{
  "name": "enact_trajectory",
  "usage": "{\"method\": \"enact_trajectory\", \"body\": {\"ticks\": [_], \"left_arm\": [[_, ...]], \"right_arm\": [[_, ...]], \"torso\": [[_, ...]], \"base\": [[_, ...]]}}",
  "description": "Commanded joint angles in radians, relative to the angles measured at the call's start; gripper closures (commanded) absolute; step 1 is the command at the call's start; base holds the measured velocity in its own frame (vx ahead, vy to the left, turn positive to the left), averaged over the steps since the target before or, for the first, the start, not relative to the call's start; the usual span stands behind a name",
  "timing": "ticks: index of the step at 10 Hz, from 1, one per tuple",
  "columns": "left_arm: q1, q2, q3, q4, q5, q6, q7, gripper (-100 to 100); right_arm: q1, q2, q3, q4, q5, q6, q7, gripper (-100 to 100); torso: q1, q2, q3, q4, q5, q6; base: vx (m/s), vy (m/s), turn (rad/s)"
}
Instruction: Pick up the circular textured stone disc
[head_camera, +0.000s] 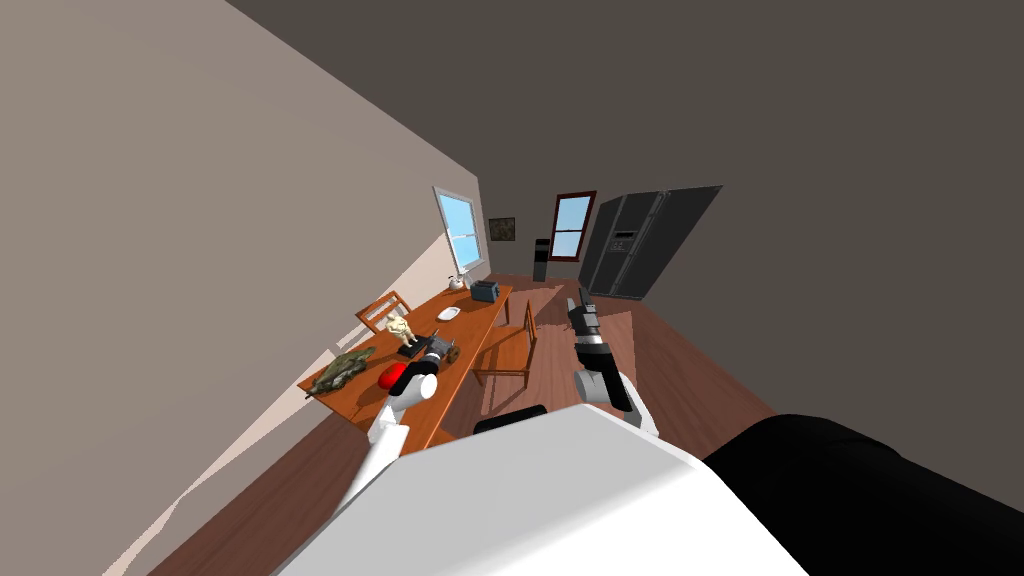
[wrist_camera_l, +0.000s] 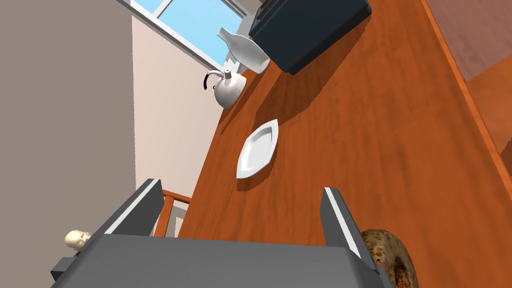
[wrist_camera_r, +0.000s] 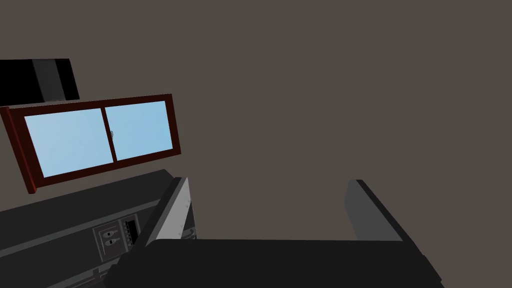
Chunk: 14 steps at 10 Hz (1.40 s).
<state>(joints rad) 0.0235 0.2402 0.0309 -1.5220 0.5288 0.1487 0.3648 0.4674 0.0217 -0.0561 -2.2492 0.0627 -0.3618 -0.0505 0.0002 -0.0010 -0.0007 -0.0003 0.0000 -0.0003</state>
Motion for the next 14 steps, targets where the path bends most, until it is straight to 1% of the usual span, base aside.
{"method": "enact_trajectory", "body": {"ticks": [1, 2, 3, 4, 5, 6, 7, 8, 9, 10, 11, 12, 13, 14], "left_arm": [[-0.034, 0.007, 0.004, 0.050, 0.027, 0.050, 0.027, -100], [-0.034, 0.007, 0.004, 0.065, 0.027, 0.061, 0.027, -100], [-0.062, 0.016, 0.005, 0.102, 0.052, 0.095, 0.051, -100], [-0.062, 0.016, 0.005, 0.117, 0.052, 0.105, 0.051, -100], [-0.091, 0.026, 0.006, 0.148, 0.077, 0.141, 0.074, -100], [-0.091, 0.026, 0.006, 0.170, 0.077, 0.149, 0.074, -100], [-0.091, 0.026, 0.006, 0.170, 0.077, 0.149, 0.074, -100], [-0.119, 0.036, 0.007, 0.210, 0.101, 0.192, 0.096, -100], [-0.119, 0.036, 0.007, 0.223, 0.101, 0.192, 0.096, -100], [-0.146, 0.047, 0.008, 0.268, 0.124, 0.230, 0.118, -100], [-0.146, 0.047, 0.008, 0.274, 0.124, 0.234, 0.118, -100], [-0.173, 0.059, 0.010, 0.317, 0.147, 0.272, 0.140, -100], [-0.199, 0.071, 0.011, 0.347, 0.169, 0.301, 0.161, -100], [-0.199, 0.071, 0.011, 0.372, 0.169, 0.314, 0.161, -100]], "right_arm": [[0.000, 0.000, 0.000, 0.000, 0.000, 0.000, 0.000, 0], [0.000, 0.000, 0.000, 0.000, 0.000, 0.000, 0.000, 0], [0.000, 0.000, 0.000, 0.000, 0.000, 0.000, 0.000, 0], [0.000, 0.000, 0.000, 0.000, 0.000, 0.000, 0.000, 0], [0.000, 0.000, 0.000, 0.000, 0.000, 0.000, 0.000, 0], [0.000, 0.000, 0.000, 0.000, 0.000, 0.000, 0.000, 0], [0.000, 0.000, 0.000, 0.000, 0.000, 0.000, 0.000, 0], [0.000, 0.000, 0.000, 0.000, 0.000, 0.000, 0.000, 0], [0.000, 0.000, 0.000, 0.000, 0.000, 0.000, 0.000, 0], [0.000, 0.000, 0.000, 0.000, 0.000, 0.000, 0.000, 0], [0.000, 0.000, 0.000, 0.000, 0.000, 0.000, 0.000, 0], [0.000, 0.000, 0.000, 0.000, 0.000, 0.000, 0.000, 0], [0.000, 0.000, 0.000, 0.000, 0.000, 0.000, 0.000, 0], [0.000, 0.000, 0.000, 0.000, 0.000, 0.000, 0.000, 0]], "torso": [[0.000, 0.000, 0.000, 0.000, 0.000, 0.000], [0.000, 0.000, 0.000, 0.000, 0.000, 0.000], [0.000, 0.000, 0.000, 0.000, 0.000, 0.000], [0.000, 0.000, 0.000, 0.000, 0.000, 0.000], [0.000, 0.000, 0.000, 0.000, 0.000, 0.000], [0.000, 0.000, 0.000, 0.000, 0.000, 0.000], [0.000, 0.000, 0.000, 0.000, 0.000, 0.000], [0.000, 0.001, 0.000, 0.000, 0.000, 0.000], [0.000, 0.000, 0.000, 0.000, 0.000, 0.000], [0.000, 0.000, 0.000, 0.000, 0.000, 0.000], [0.000, 0.000, 0.000, 0.000, 0.000, 0.000], [0.000, 0.000, 0.000, 0.000, 0.000, 0.000], [0.000, 0.000, 0.000, 0.000, 0.000, 0.000], [0.001, 0.000, 0.000, 0.000, 0.000, 0.000]], "base": [[0.013, 0.002, -0.009], [0.011, 0.002, -0.007], [0.013, 0.002, -0.007], [0.012, 0.002, -0.008], [0.013, -0.001, -0.004], [0.012, 0.002, -0.007], [0.000, 0.000, 0.000], [0.010, 0.006, -0.006], [0.011, 0.005, -0.009], [0.015, 0.004, -0.007], [0.013, 0.005, -0.003], [0.013, 0.005, -0.004], [0.023, 0.011, -0.014], [0.018, 0.009, -0.004]]}}
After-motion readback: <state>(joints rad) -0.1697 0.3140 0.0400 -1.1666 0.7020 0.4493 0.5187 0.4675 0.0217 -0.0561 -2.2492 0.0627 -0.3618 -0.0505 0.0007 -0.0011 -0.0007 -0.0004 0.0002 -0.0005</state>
